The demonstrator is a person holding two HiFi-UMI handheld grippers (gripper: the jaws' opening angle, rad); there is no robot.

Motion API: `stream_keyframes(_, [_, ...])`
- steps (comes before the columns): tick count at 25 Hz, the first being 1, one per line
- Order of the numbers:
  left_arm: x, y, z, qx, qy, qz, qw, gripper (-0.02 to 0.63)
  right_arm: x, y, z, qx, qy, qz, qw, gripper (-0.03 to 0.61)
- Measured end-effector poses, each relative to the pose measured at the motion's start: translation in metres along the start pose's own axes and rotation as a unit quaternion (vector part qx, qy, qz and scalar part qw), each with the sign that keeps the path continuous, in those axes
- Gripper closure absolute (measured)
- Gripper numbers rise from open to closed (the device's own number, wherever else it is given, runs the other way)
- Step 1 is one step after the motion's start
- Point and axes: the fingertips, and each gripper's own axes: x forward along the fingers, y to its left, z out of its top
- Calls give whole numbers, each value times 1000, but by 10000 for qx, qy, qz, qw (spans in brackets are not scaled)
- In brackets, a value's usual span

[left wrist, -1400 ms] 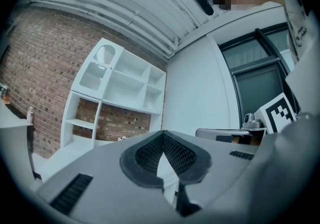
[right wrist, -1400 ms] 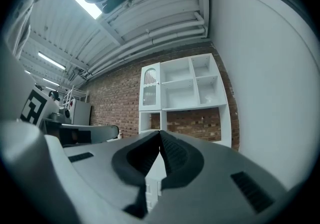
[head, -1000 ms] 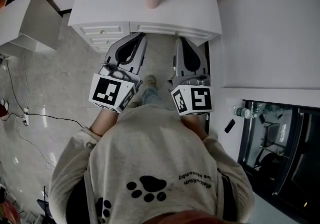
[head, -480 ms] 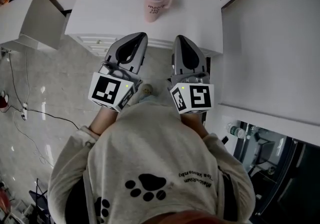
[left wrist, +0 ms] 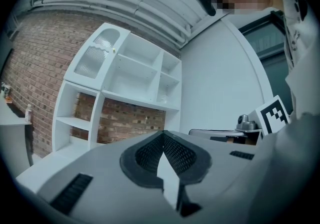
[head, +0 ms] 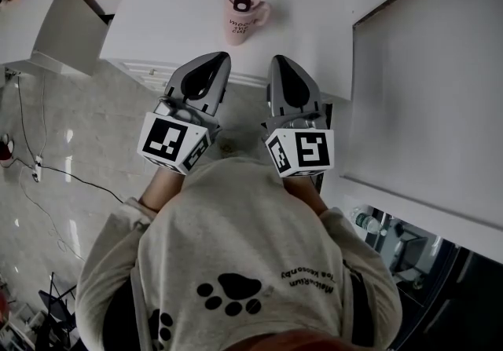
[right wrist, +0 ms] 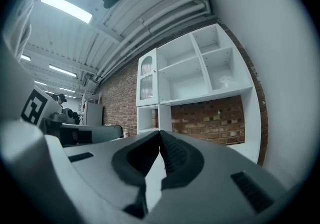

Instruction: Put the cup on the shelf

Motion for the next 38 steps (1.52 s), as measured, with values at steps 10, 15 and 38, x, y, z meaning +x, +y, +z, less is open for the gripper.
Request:
stream_keyframes(10, [22, 21, -19, -144, 213, -13, 9997, 604, 23, -12, -15, 22, 170, -70, 9998, 569])
stream_keyframes(15, [41, 42, -22, -143, 298, -100, 9994, 604, 46, -20, -19, -37, 218, -145, 9996, 569])
stream_keyframes(38, [112, 124, -63, -124, 678, -959, 9930, 604, 130, -56, -57, -62, 525, -1064, 9929, 569])
